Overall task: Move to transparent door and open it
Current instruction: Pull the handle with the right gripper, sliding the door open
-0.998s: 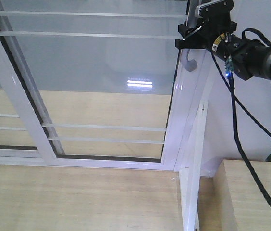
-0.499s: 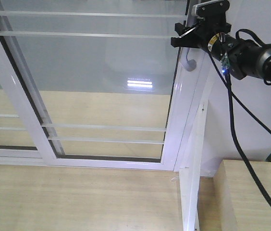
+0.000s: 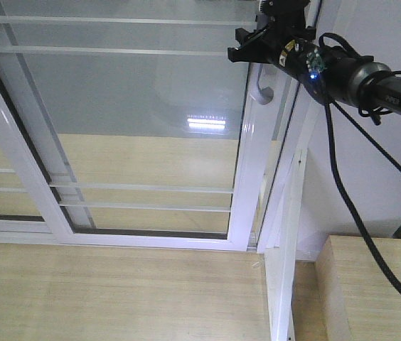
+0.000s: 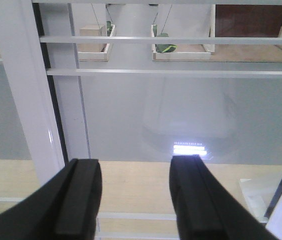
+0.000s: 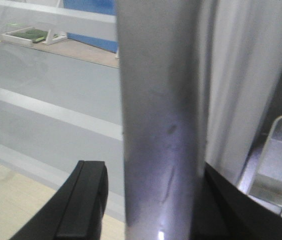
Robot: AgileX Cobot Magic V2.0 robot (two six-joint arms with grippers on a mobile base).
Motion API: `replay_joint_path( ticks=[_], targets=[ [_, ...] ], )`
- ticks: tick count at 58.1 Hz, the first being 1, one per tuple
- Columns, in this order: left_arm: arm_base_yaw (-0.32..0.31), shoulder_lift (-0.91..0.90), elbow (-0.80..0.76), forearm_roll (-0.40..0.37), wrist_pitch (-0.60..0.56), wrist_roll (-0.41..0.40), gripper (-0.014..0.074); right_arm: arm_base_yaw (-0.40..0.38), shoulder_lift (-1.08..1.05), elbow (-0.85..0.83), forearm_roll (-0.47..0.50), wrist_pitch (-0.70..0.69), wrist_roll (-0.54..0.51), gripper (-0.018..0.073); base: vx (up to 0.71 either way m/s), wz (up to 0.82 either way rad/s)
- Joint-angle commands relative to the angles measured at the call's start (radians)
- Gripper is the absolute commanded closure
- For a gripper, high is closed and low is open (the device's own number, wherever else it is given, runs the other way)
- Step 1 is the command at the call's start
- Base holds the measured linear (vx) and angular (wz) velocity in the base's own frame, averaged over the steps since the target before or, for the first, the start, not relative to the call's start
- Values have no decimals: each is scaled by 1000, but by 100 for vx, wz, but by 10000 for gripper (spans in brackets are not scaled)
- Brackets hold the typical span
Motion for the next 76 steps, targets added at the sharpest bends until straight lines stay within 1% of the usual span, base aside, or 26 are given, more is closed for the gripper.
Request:
replay_joint_path(
  ticks=[1, 7, 19, 34, 40, 46, 57, 63, 71, 76],
  targets=[
    [-5, -2, -37, -2, -80, -9, 149, 35, -65, -56, -14, -138, 14, 176, 0, 0],
    [-5, -2, -37, -2, -80, -9, 149, 47, -65, -55, -17, -138, 36, 176, 0, 0],
    [-5, -2, -37, -2, -80, -9, 149, 100, -65, -55, -22, -138, 33, 176, 0, 0],
    [-5, -2, -37, -2, -80, -9, 149, 177, -62, -55, -21, -139, -8, 176, 0, 0],
    [-5, -2, -37, -2, -80, -9, 149, 194, -62, -55, -21, -129, -20, 176, 0, 0],
    [-5, -2, -37, -2, -80, -9, 149, 195, -59, -53, -21, -119, -13, 176, 0, 0],
    [-5, -2, -37, -2, -80, -9, 149, 195, -59, -50, -22, -128, 38, 176, 0, 0],
    [-5, -2, -37, -2, -80, -9, 149, 198, -72, -50, -22, -129, 41, 176, 0, 0],
    [-5, -2, -37, -2, -80, -9, 149, 198, -133, -50, -33, -44, 41, 176, 0, 0],
    [-5, -2, -37, -2, -80, -9, 149, 197, -183, -50, -96, 32, 41, 176, 0, 0]
  ],
)
